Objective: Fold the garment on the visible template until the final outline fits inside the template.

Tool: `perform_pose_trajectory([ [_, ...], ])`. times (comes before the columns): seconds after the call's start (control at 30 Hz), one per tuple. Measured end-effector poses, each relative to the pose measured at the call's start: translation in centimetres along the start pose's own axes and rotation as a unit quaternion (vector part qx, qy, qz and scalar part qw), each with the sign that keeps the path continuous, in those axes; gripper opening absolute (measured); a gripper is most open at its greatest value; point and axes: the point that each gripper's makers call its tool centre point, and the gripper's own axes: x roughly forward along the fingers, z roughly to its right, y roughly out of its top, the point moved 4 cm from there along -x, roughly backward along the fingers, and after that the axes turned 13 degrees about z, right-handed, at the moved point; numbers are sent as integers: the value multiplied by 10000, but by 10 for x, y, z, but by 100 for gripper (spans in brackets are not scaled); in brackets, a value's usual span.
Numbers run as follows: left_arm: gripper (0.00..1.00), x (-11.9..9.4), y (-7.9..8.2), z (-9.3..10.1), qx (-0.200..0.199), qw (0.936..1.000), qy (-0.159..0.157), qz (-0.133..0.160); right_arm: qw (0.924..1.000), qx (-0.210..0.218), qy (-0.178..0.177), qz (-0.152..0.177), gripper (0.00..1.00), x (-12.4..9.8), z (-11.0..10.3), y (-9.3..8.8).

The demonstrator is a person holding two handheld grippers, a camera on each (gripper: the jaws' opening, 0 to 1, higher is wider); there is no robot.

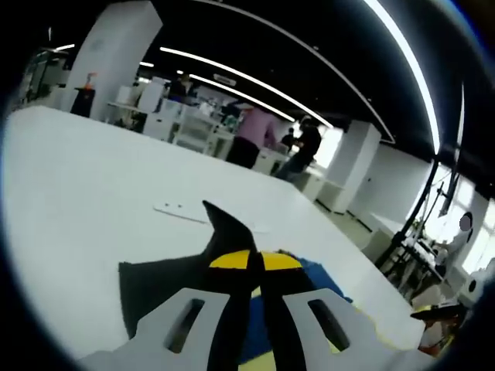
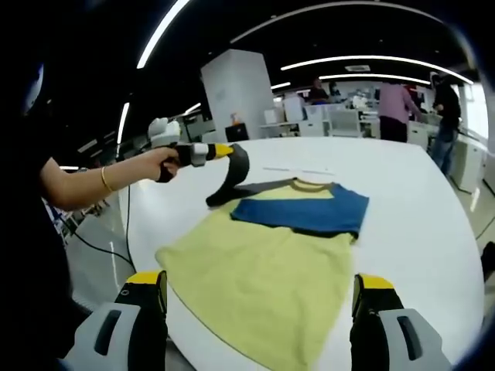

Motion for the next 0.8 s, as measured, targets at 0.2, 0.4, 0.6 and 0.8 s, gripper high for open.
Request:
perform_pose_trajectory([
  [0.2,0,12,-10,21,-26,9997,-219,-63,10000,24,-31,-19,99,-2,2,-3],
  [0.4,0,22,-17,38,-74,9992,-384,-103,9999,54,-102,-33,99,-4,4,-4],
  [0.6,0,32,-16,57,-76,9983,-584,-6,9999,79,-119,-47,99,-3,3,-5],
  [0.8,0,40,-24,77,-6,9962,-868,-57,9998,98,-126,-75,99,-2,0,-5],
])
